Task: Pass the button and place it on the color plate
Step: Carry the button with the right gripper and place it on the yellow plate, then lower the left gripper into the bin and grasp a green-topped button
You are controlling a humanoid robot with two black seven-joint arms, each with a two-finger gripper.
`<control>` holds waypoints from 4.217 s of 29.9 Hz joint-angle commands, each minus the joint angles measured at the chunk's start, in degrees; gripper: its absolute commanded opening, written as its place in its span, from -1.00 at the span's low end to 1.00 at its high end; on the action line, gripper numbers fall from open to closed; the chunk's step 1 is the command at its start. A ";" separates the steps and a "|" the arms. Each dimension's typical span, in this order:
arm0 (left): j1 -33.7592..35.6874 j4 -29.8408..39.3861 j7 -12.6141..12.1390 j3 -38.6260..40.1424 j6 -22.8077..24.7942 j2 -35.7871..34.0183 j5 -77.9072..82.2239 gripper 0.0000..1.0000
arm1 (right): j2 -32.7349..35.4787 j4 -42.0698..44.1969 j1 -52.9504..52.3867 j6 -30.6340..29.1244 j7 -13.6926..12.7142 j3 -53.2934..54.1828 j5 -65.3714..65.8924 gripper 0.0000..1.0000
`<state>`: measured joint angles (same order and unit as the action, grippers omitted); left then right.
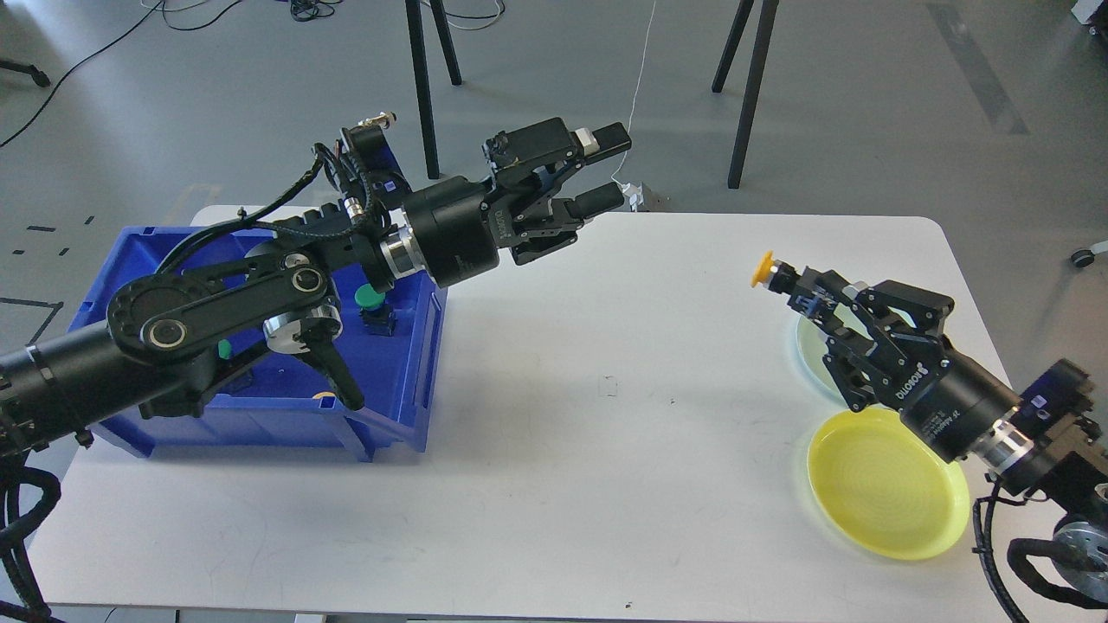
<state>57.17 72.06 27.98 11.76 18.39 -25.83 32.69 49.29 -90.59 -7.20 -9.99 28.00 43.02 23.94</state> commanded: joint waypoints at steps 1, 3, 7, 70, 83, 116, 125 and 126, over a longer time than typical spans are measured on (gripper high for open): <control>-0.22 0.01 0.02 0.46 -0.02 0.08 0.01 0.60 | 4.93 0.32 6.22 7.24 0.00 0.13 0.14 -0.92; -0.48 0.01 0.02 0.55 -0.02 0.08 0.01 0.61 | 5.47 1.89 9.55 11.20 0.00 0.13 0.23 -0.92; -0.48 0.01 0.02 0.55 -0.02 0.08 0.01 0.61 | 5.12 6.20 12.38 17.44 0.00 -1.18 0.06 -0.90; -5.23 -17.38 0.02 -3.14 5.43 -32.19 60.91 0.69 | 0.20 6.12 -3.09 -10.58 0.00 19.91 -18.58 0.98; -5.40 -33.30 0.02 -5.96 6.05 -19.35 64.87 0.68 | 0.28 6.12 -2.12 -11.37 0.00 20.08 -18.66 0.98; -6.72 -41.12 0.02 -9.56 5.78 -13.46 64.52 0.43 | 0.64 6.04 -0.45 -13.22 0.00 20.17 -18.93 0.98; -6.81 -41.21 0.02 -9.56 5.43 -13.46 64.61 -0.31 | 0.64 6.04 0.08 -13.22 0.00 20.17 -18.93 0.98; -6.72 -41.21 0.02 -9.47 5.43 -13.46 64.61 -0.46 | 0.64 6.12 0.16 -13.22 0.00 20.17 -18.93 0.98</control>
<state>50.44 30.85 28.00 2.26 23.93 -39.22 97.02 49.95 -84.49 -7.16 -23.21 28.00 63.20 4.98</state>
